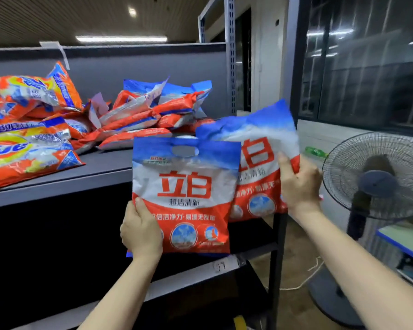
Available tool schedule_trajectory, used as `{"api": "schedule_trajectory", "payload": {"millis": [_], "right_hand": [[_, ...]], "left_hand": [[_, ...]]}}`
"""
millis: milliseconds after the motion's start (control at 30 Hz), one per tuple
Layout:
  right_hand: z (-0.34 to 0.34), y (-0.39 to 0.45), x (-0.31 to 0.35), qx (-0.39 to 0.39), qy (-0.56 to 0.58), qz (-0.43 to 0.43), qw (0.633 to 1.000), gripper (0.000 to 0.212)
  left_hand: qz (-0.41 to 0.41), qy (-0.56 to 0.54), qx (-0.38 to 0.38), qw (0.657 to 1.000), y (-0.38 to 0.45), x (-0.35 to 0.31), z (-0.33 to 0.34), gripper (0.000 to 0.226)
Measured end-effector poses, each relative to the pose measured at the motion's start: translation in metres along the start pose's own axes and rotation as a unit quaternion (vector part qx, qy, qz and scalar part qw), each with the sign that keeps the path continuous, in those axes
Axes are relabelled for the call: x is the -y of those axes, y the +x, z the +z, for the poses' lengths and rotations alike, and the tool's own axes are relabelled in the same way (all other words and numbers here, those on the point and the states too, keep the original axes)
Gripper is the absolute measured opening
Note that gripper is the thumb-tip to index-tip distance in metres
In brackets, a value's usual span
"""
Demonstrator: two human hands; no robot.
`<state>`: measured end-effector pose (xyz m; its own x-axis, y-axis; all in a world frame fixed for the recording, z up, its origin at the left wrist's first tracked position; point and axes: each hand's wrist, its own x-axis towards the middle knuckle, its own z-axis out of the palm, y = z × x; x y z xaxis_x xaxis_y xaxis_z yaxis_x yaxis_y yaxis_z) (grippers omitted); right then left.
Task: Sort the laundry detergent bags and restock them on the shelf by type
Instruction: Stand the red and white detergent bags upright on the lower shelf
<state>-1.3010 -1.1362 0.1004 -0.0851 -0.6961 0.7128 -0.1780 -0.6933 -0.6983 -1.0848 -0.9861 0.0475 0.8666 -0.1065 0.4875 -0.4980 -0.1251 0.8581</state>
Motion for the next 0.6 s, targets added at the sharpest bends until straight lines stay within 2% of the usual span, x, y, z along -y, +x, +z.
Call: {"api": "schedule_trajectory", "payload": {"millis": [167, 300, 367, 467, 600], "right_hand": [[0.010, -0.034, -0.051, 0.124, -0.096, 0.046, 0.987, 0.038], [0.038, -0.045, -0.086, 0.208, -0.140, 0.089, 0.964, 0.035], [0.053, -0.048, -0.102, 0.208, -0.143, 0.143, 0.957, 0.032], [0.074, -0.044, -0.133, 0.182, -0.069, 0.249, 0.949, 0.032], [0.109, -0.029, -0.159, 0.154, 0.046, 0.322, 0.933, 0.011]], "left_hand": [[-0.083, 0.083, 0.008, 0.993, -0.015, 0.032, -0.002, 0.038], [-0.121, 0.158, 0.008, 0.980, -0.005, 0.062, 0.009, 0.038], [-0.155, 0.163, 0.001, 0.974, 0.008, 0.081, 0.017, 0.034], [-0.219, 0.112, -0.016, 0.969, 0.029, 0.109, 0.035, 0.031], [-0.262, -0.001, -0.012, 0.965, 0.053, 0.134, 0.073, 0.038]]}}
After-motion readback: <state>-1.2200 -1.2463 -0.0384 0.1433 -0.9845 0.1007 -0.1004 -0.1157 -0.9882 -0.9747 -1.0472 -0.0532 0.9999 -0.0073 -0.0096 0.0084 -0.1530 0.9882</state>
